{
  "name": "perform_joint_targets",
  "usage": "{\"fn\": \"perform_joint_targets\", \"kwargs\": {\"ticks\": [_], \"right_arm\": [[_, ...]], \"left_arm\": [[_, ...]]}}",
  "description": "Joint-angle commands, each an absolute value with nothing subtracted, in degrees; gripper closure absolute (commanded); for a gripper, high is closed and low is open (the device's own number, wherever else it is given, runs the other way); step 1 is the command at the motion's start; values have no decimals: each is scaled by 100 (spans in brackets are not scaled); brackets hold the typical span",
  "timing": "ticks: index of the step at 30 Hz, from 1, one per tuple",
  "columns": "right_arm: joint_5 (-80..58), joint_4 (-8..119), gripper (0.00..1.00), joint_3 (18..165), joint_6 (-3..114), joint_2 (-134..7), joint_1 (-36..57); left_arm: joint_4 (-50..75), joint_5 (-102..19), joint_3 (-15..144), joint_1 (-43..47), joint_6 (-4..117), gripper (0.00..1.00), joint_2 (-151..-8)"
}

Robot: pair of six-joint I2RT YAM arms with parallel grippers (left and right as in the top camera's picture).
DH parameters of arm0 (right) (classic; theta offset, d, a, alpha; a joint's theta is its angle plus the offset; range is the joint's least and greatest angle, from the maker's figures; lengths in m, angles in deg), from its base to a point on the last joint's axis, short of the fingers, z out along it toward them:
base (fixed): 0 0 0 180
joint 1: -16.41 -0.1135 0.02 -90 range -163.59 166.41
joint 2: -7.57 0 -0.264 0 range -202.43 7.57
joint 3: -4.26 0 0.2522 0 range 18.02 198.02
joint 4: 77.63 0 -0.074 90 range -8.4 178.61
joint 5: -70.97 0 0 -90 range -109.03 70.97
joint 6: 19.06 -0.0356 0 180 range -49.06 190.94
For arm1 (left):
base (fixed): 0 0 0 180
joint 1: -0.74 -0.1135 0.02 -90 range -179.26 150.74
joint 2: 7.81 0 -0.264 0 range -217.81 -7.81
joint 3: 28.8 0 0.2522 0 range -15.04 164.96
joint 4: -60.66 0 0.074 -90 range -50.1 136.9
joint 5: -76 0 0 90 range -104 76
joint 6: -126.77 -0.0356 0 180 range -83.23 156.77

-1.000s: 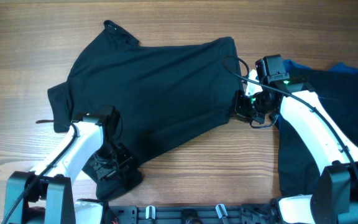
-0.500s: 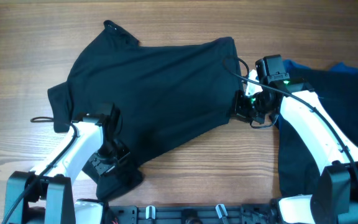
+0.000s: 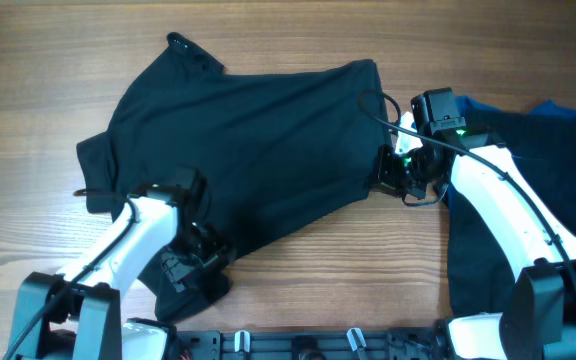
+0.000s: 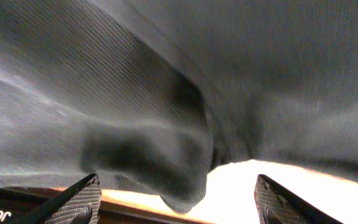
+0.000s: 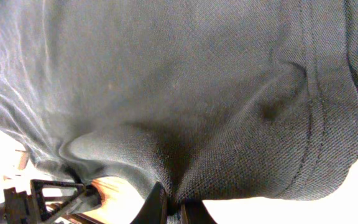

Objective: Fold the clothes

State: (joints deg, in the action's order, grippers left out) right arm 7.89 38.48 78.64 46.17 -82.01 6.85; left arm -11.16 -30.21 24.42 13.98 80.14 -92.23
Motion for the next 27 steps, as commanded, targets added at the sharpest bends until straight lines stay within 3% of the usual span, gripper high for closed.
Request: {"fn": "perform_joint_targets", "kwargs": {"ticks": [1, 2, 6, 12, 13, 15, 16, 23, 27], "right_arm": [[730, 3845, 96, 7919, 4698, -8223, 711], [730, 3845, 96, 7919, 4698, -8223, 711], [730, 3845, 96, 7919, 4698, -8223, 711], [730, 3843, 96, 7919, 4700, -8223, 711], [732, 3843, 96, 7919, 4698, -8223, 711], [732, 3843, 96, 7919, 4698, -8223, 711], [732, 3845, 96, 7919, 4698, -8223, 711], [647, 3852, 96, 7919, 4667, -8223, 711], [65, 3773, 96, 7873, 4501, -8223, 709]], "left_arm": [[-1237, -2711, 2394, 2165, 8644, 32, -9247], [-1320, -2606, 2394, 2311, 8917, 36, -9287], [-1376, -2440, 2387, 2501, 9369, 36, -9586], [-716, -2433, 2383, 2501, 9597, 49, -10050], [-701, -2440, 2383, 2499, 9599, 56, -10098], [-808, -2442, 2383, 2501, 9592, 92, -10137], [-944, -2444, 2385, 2499, 9592, 96, -10115], [-2675, -2132, 3126, 1887, 8738, 96, -9840], [-2878, -1393, 3937, 1319, 8272, 96, -9785]]}}
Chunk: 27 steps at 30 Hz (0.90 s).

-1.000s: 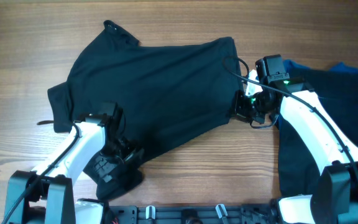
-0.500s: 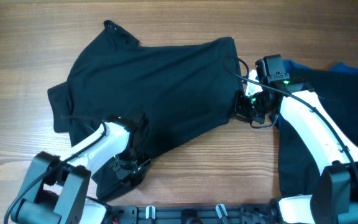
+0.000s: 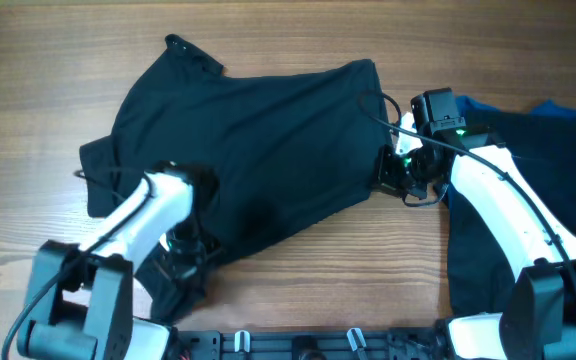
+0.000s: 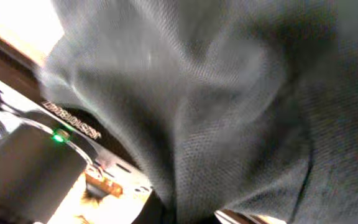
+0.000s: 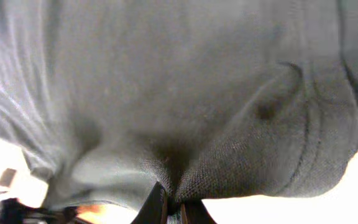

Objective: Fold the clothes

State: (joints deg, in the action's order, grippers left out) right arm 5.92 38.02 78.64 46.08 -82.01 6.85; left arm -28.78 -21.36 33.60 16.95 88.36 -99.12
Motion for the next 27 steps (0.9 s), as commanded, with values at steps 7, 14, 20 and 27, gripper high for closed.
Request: {"fn": "perform_joint_targets", "kwargs": {"ticks": [7, 14, 20, 27], "right_arm": [[-66, 4066, 96, 7573, 4411, -8223, 709], [-64, 4132, 96, 7573, 4394, -8223, 709], [-64, 4171, 96, 7573, 4398, -8223, 709], [-64, 4175, 96, 7573, 4396, -8223, 711]], "left_arm": [[-1125, -1386, 4326, 1059, 7035, 96, -9792], [-1984, -1299, 4326, 1057, 6548, 41, -9792], [-2530, -1356, 4164, 1065, 6655, 51, -9792], [-2471, -1301, 4029, 1638, 7798, 45, -9792]]}}
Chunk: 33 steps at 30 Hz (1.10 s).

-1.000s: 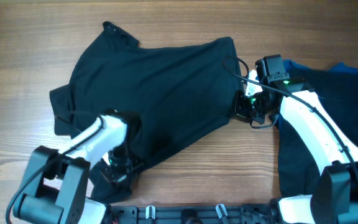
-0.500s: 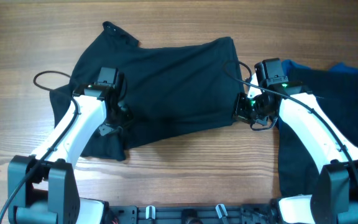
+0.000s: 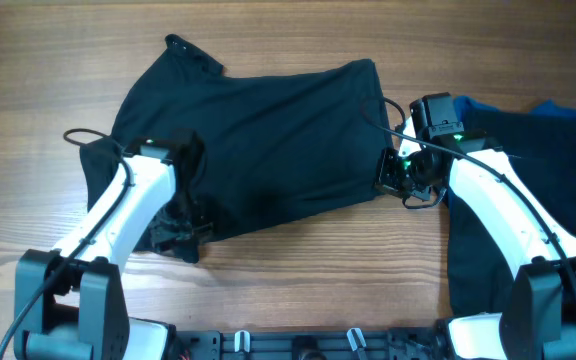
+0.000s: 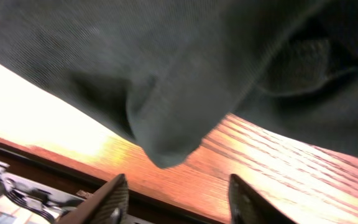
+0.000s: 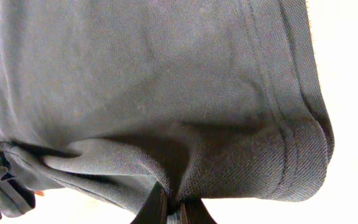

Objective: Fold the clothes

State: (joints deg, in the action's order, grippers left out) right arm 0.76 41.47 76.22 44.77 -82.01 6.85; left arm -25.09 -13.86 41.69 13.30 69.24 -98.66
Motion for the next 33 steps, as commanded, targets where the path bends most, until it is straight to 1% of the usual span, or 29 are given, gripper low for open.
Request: {"fn": "perform_joint_targets", "kwargs": {"ticks": [1, 4, 7, 9, 10, 11, 12, 14, 17, 19, 20, 23, 25, 27, 30, 33], "right_arm": [[-64, 4180, 96, 7573, 4398, -8223, 711], [-64, 4162, 96, 7573, 4400, -8223, 711], [-64, 4167, 96, 7573, 4400, -8223, 709], [-64, 4167, 96, 7573, 4407, -8223, 709], [-64, 4167, 96, 7573, 4416, -8223, 711], [-64, 4165, 96, 7573, 4418, -8223, 711], [-62, 4158, 96, 7573, 4416, -8223, 709], [-62, 4143, 96, 7573, 4418, -8223, 711], [-62, 4138, 96, 7573, 4420, -8223, 711], [-64, 4136, 96, 7573, 4420, -8223, 711], [-64, 4136, 96, 7573, 4422, -8223, 711], [-64, 4136, 96, 7573, 4446, -8223, 711], [-64, 4136, 96, 7573, 4472, -8223, 711], [-64, 4138, 96, 7573, 4536, -8223, 711], [-114, 4121, 96, 7576, 4553, -8223, 711], [-370, 4121, 96, 7576, 4547, -8223, 711]], "left_arm": [[-2471, -1262, 3950, 1752, 8198, 43, -9792], [-2471, -1299, 3563, 2034, 9052, 42, -9794], [-2377, -991, 3283, 1999, 9592, 40, -9792], [-2139, -938, 3251, 1957, 9597, 42, -9792], [-1951, -938, 3251, 1959, 9597, 41, -9794], [-1794, -940, 3251, 1959, 9597, 43, -9794], [-1667, -938, 3251, 1959, 9597, 47, -9794], [-1481, -938, 3251, 1959, 9594, 48, -9794], [-1411, -925, 3251, 1959, 9592, 49, -9822], [-1433, -818, 3229, 1959, 9594, 52, -9864], [-1427, -785, 3198, 1959, 9597, 54, -9879], [-1374, -700, 3063, 1959, 9594, 65, -9894], [-1304, -704, 3010, 1959, 9597, 78, -9901], [-1322, -709, 3019, 1957, 9592, 96, -9899], [-1818, -746, 3264, 1907, 9544, 96, -9875], [-2570, -545, 3745, 1618, 9251, 96, -9696]]}}
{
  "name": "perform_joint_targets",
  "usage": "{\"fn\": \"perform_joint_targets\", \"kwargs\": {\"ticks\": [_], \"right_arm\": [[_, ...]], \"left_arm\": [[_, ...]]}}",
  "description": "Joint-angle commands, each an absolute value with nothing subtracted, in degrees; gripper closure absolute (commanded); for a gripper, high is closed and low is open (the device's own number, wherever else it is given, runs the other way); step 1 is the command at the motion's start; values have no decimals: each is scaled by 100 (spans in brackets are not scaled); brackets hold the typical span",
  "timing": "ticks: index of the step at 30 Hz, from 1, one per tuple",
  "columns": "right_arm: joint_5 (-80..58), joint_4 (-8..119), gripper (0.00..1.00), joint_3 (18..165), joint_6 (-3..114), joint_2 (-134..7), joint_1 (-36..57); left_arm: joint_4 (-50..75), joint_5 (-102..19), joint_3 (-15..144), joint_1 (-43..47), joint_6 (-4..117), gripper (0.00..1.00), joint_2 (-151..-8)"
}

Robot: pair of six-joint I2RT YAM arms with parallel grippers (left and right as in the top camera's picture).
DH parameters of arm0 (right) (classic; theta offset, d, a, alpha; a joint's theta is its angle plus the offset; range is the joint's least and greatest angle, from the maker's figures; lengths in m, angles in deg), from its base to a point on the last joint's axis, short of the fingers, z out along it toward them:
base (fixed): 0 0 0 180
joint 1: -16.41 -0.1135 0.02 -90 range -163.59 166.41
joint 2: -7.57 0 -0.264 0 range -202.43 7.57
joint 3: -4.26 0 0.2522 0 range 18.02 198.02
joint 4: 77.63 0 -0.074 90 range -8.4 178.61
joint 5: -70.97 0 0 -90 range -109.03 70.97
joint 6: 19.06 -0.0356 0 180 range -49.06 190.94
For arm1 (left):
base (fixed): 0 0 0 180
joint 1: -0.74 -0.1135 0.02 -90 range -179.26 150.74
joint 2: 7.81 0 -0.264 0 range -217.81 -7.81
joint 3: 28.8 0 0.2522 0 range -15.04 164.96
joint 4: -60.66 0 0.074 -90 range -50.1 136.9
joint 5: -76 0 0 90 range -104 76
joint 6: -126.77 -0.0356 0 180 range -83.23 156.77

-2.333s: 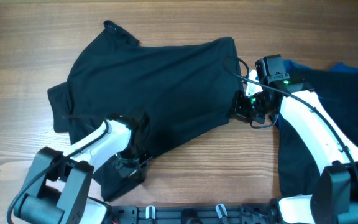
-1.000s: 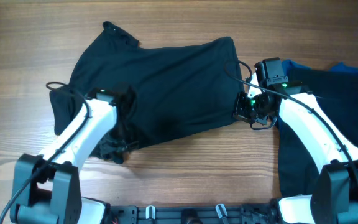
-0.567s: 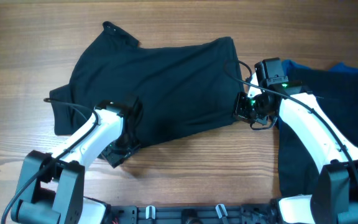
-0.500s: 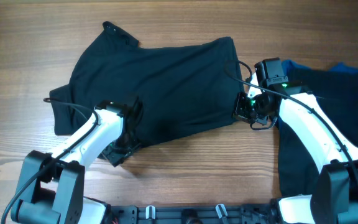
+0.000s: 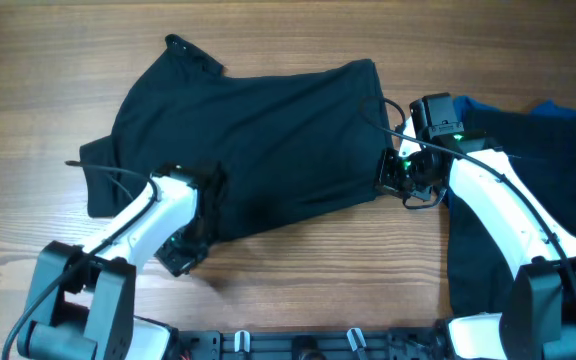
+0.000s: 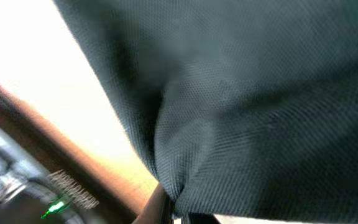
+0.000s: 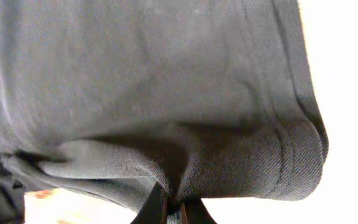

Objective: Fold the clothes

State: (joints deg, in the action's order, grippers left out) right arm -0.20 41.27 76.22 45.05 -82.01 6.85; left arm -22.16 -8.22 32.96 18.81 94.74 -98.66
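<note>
A black shirt (image 5: 258,130) lies spread across the middle of the wooden table (image 5: 28,60), collar at the far left. My left gripper (image 5: 190,243) sits at the shirt's near-left edge, shut on a pinch of the fabric (image 6: 241,93); the cloth bunches down into the left gripper (image 6: 169,210). At the shirt's right side my right gripper (image 5: 390,175) is shut on the stitched hem (image 7: 291,155). In the right wrist view, a fold is clamped in the right gripper (image 7: 173,210).
A dark blue garment (image 5: 558,130) lies at the right of the table, partly under my right arm (image 5: 498,200). The arms' base rail (image 5: 298,345) runs along the near edge. Bare wood shows at the far left and in front of the shirt.
My left gripper was open beside a hanging fold at the shirt's near-left edge; now it is shut on the fabric there, a little further right. The right gripper still holds the hem.
First my left gripper was open under the shirt's near-left corner, which trailed toward the table's front edge. Then it looked shut on cloth, then it was open with that corner drawn in, and now it grips the edge again. The right gripper held the hem throughout.
</note>
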Motion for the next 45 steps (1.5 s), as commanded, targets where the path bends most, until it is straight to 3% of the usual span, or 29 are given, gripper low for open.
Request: {"fn": "perform_joint_targets", "kwargs": {"ticks": [1, 5, 10, 26, 35, 42, 43, 44, 45], "right_arm": [[-444, 4119, 96, 7576, 4549, -8223, 711], [-687, 4051, 96, 7576, 4547, -8223, 711], [-702, 4328, 96, 7576, 4566, -8223, 709], [-433, 5775, 96, 7573, 4595, -8223, 709], [-204, 5325, 96, 7573, 4910, -8223, 661], [-142, 5933, 96, 7573, 4995, -8223, 661], [-48, 6014, 94, 7573, 4995, -8223, 661], [17, 6079, 79, 7573, 5006, -8223, 661], [11, 6105, 54, 7573, 5054, -8223, 661]], "left_arm": [[-2740, -435, 3854, 1503, 9249, 96, -9588], [-2745, -180, 4044, 908, 9249, 96, -9057], [-1674, -488, 4044, 178, 8805, 96, -8660], [265, 214, 4044, -170, 8093, 96, -8662], [-692, 1014, 4042, -170, 7931, 96, -8662], [-231, 920, 4042, -167, 7914, 96, -8751], [-211, 922, 4042, -167, 7914, 95, -8826], [-196, 922, 4042, -167, 7914, 95, -8911], [-192, 922, 4042, -167, 7914, 94, -8985]]}}
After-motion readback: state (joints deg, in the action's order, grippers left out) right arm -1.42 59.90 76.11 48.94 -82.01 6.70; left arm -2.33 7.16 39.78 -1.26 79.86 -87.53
